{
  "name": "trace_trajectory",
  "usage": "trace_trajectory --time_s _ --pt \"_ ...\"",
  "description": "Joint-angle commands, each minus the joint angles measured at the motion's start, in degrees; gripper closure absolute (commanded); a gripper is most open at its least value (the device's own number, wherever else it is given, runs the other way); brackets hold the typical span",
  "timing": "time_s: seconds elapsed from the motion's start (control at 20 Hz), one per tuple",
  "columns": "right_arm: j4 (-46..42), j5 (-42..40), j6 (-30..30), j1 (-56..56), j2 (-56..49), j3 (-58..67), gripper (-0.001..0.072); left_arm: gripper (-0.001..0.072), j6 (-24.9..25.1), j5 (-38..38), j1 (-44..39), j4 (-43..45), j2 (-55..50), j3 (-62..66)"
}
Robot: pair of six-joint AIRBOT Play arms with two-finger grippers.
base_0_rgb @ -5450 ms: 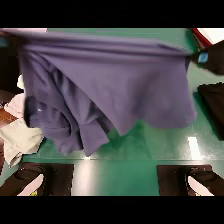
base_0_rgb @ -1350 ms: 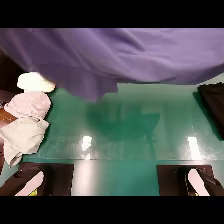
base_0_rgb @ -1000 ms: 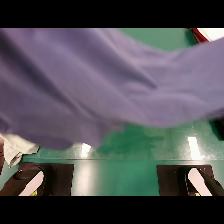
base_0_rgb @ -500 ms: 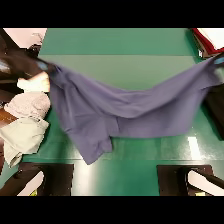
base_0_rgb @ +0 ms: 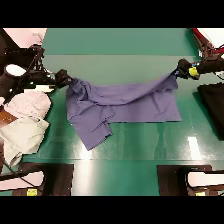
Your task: Fold the shirts.
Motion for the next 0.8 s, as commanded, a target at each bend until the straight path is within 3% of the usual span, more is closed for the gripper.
trace_trajectory --time_s 0.0,0.05,0.25,0.4,0.5,0.75 --pt "-0.3 -5.6 -0.1 -2.4 -1.3 1.9 0.0341 0.0061 1.1 1.2 0.0 -0.5 -4.4 7.1" --pt "-0.3 -3.8 -0.1 -3.5 -1.3 3.5 0.0301 0.0063 1.1 -0.3 0.3 0.1 -4.4 8.8" --pt "-0.3 10.4 -3.6 -8.3 -0.1 8.2 0.0304 0.0063 1.1 -16.9 5.1 4.3 -3.6 13.6" --pt "-0.3 15.3 -7.0 -10.3 4.1 3.6 0.0304 0.0064 -1.1 -27.1 8.0 13.7 -1.8 11.2" --pt "-0.3 15.1 -7.7 -11.3 8.2 -2.9 0.0304 0.0063 -1.9 -25.3 8.4 17.1 2.1 3.2" --pt "-0.3 15.1 -10.2 -12.7 14.9 -16.1 0.0305 0.0063 0.2 -18.8 8.3 16.5 10.4 -19.3"
